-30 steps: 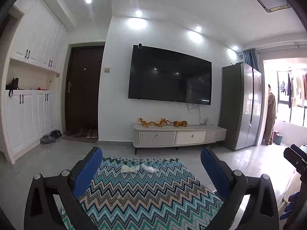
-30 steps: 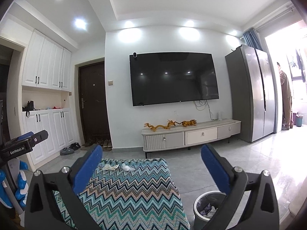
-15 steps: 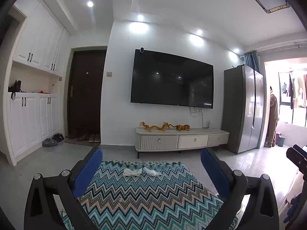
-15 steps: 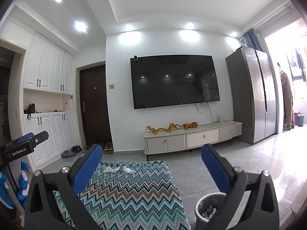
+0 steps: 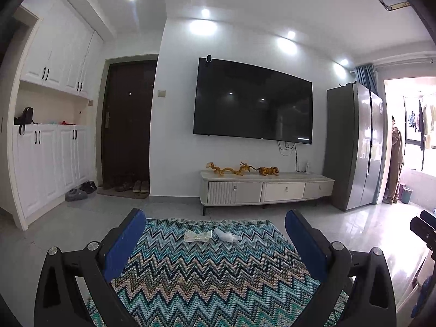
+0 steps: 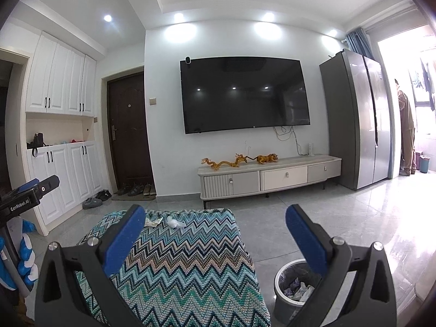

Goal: Collect trash
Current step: 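Move both tools back over the blanket, then grasp the printed paper wrapper with the left tool while the right tool grasps the clear plastic bag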

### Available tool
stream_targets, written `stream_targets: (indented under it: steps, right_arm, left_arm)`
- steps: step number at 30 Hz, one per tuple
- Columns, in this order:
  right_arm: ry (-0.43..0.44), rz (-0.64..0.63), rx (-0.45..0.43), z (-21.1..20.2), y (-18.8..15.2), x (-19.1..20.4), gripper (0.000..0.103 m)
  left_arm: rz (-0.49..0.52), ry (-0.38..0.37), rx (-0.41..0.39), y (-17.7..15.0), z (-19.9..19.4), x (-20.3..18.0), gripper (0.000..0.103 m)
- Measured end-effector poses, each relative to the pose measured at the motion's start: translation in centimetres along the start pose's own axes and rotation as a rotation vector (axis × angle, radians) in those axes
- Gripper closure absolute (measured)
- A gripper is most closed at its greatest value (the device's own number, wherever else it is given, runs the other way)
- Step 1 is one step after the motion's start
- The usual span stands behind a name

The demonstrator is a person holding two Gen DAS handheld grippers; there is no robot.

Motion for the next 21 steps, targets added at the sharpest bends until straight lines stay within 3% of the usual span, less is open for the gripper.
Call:
stream_targets:
  steps: [10,15,21]
  right_arm:
    - [0.067,0.0,0.079,5.8,0.3,0.0,0.0]
    - [0.147,-0.037,0.164,11.1,-0.2,1.2,0.0]
    - [0.275,-0.072,0.261,19.0,-1.7,3.7,0.0]
  left_arm:
    - [0.034,0.027,0.099,0.1,6.7,3.8,0.0]
    - [0.077,0.043,0.216,-1.7,11.7,6.0,0.0]
    - [0.152,0.003,0.374,-4.2,18.9,7.3,0.0]
Point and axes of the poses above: each gripper's, at about its wrist camera, not at the fingertips, and z roughly the way its jaws point, x to its left, y to its top, the point moved 4 cm from there along z, roughly the way its jaws point, and after that the axes turned 12 degrees about -z, right-handed, at the moved point
